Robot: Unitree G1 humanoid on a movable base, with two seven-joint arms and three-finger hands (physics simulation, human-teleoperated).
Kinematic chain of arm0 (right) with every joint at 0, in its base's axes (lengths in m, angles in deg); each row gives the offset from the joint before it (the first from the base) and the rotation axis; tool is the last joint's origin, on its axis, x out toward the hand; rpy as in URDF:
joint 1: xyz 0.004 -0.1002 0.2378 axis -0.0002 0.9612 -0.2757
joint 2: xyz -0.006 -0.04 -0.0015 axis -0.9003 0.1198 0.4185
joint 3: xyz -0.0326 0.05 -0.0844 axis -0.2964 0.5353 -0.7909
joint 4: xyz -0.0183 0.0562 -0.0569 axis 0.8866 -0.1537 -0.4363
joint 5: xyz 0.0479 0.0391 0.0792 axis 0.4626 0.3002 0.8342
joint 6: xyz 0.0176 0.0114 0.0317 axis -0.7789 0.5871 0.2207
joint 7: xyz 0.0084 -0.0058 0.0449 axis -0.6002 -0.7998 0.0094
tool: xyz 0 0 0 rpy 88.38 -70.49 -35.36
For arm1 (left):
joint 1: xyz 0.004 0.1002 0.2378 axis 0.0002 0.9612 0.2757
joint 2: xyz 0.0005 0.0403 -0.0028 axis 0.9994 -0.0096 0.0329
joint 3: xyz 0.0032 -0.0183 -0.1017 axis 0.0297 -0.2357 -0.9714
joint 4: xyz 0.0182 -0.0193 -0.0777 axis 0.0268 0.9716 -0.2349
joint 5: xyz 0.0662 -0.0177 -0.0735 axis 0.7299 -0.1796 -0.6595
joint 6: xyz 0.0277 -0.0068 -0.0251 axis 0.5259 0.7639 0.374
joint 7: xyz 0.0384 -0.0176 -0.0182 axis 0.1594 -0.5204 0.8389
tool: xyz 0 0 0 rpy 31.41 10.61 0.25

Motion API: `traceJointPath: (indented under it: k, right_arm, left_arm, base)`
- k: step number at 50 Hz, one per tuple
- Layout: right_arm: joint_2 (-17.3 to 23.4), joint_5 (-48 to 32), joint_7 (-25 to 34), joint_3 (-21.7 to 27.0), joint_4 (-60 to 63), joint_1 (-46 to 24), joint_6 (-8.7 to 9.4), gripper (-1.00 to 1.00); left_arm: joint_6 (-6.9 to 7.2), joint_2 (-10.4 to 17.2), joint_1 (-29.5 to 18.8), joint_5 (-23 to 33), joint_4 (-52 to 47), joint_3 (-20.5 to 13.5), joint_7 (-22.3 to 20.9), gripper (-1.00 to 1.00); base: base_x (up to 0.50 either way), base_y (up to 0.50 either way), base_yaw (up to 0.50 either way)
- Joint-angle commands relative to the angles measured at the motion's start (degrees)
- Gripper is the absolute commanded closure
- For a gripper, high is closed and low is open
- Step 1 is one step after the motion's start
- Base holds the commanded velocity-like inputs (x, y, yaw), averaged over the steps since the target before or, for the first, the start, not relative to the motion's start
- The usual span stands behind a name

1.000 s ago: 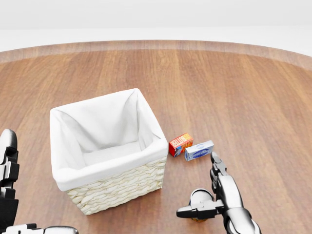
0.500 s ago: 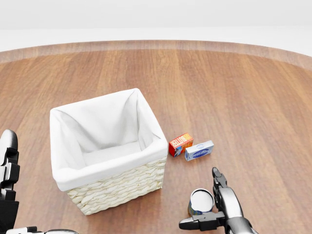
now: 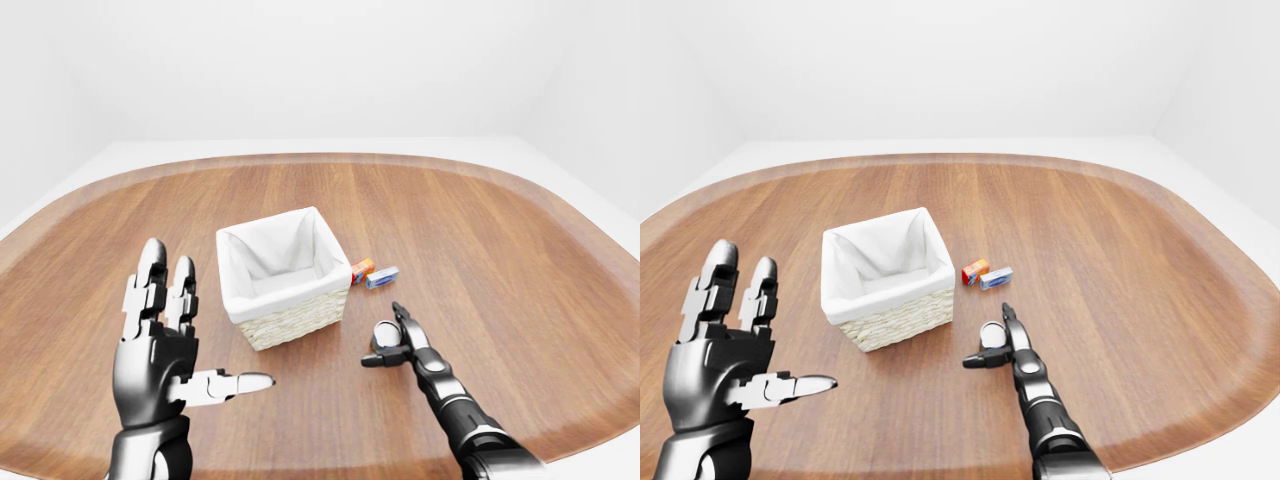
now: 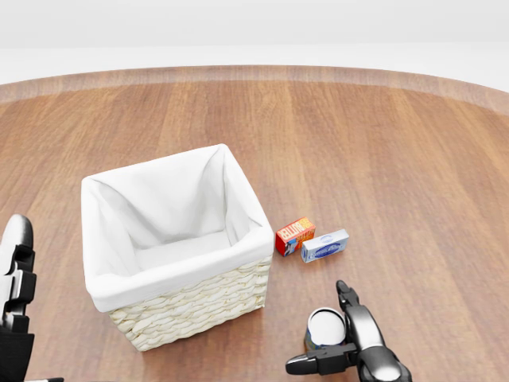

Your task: Pick up the alphabet soup and put it in the basket.

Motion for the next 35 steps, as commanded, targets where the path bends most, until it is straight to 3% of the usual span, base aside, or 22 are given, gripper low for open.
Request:
traceJointPath:
  k: [1, 6, 10, 13, 14, 23, 35]
  right_arm:
    - [1.11, -0.48, -1.80, 1.85, -11.18, -4.32, 0.00, -1.00]
    - [1.12, -0.81, -2.24, 1.85, -12.22, -4.90, 0.00, -1.00]
    - [0.98, -1.72, -3.23, 1.57, -12.67, -5.06, 0.00, -1.00]
    - [1.01, -2.92, -4.66, 1.34, -13.36, -5.12, 0.00, -1.00]
    - [1.01, -3.63, -5.81, 1.29, -14.34, -5.58, 0.00, -1.00]
    - [0.74, -6.85, -7.97, 2.35, -17.18, -6.70, 0.00, -1.00]
    - [0.49, -7.40, -7.92, 2.79, -17.09, -6.44, 0.00, -1.00]
  left_arm:
    - [-0.83, 0.22, 0.69, 0.09, 0.16, 0.78, -0.07, -1.00]
    - [-1.01, 0.22, 1.54, -0.31, -0.67, 0.75, -0.30, -1.00]
    - [-0.18, 0.15, 2.15, -1.13, -1.86, 0.46, -0.88, -1.00]
    - [1.76, 0.28, 3.87, -3.49, -4.14, 0.35, -2.92, -1.00]
    - [0.78, -0.37, 4.94, -3.21, -5.16, -0.06, -2.98, -1.00]
    - [2.11, -1.67, 5.05, -3.74, -6.50, -1.46, -4.58, -1.00]
    - [2.22, -2.28, 5.12, -4.11, -6.81, -2.29, -5.26, -1.00]
  base:
    - [0.00, 0.00, 0.00]
    - [0.00, 0.00, 0.00]
    - [0.00, 0.00, 0.00]
    - [0.00, 0.00, 0.00]
    - [0.01, 0.00, 0.00]
    - [0.00, 0.00, 0.00]
    - [0.00, 0.00, 0.00]
